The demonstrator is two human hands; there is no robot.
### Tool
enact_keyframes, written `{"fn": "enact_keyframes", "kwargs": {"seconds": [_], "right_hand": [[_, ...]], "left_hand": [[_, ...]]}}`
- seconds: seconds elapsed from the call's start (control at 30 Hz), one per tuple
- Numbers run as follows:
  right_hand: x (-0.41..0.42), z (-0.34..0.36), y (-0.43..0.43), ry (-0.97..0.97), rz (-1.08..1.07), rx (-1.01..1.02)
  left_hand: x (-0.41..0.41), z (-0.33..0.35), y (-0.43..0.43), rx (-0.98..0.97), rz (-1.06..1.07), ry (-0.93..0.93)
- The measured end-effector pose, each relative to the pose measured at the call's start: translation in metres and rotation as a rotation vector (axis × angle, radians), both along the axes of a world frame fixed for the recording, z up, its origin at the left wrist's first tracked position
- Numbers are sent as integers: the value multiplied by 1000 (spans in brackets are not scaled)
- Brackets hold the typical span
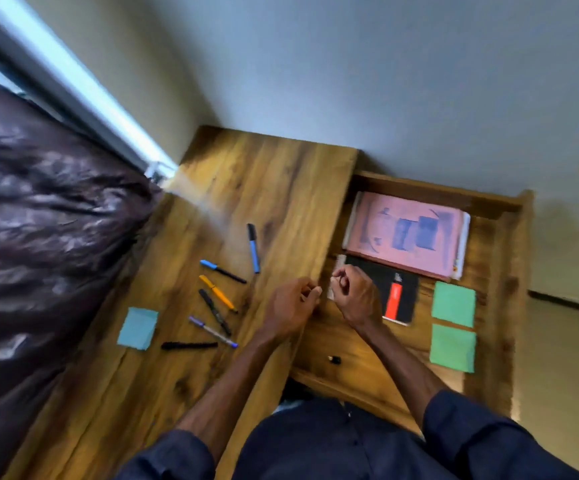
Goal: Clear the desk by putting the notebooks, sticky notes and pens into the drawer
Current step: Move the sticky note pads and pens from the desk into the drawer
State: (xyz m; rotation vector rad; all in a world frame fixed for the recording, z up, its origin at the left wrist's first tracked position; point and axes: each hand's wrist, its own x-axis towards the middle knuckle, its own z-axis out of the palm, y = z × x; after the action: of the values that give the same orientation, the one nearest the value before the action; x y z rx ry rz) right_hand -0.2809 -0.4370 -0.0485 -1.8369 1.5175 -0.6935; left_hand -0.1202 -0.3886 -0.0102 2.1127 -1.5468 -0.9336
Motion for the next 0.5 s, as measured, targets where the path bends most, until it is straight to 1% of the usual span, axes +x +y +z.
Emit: {"fn": "enact_keyframes", "kwargs": {"seconds": [0.07, 0.2, 0.3, 0.37, 0.43, 0.5], "right_hand": [[41, 12, 7, 6, 110, -30], [113, 25, 33, 50, 320, -76], [152, 27, 57, 35, 442, -67], [172, 26, 74, 30, 531, -83], [186, 26, 88, 23, 600, -112], [191, 26, 100, 21, 638, -121]], "left_hand": [[47, 3, 22, -41, 164, -27], [132, 5, 80, -43, 508, -157], [184, -4, 130, -67, 692, -180], [215, -8, 158, -96, 817, -267], [249, -15, 177, -76, 879, -372], [284, -21, 187, 55, 848, -429]]}}
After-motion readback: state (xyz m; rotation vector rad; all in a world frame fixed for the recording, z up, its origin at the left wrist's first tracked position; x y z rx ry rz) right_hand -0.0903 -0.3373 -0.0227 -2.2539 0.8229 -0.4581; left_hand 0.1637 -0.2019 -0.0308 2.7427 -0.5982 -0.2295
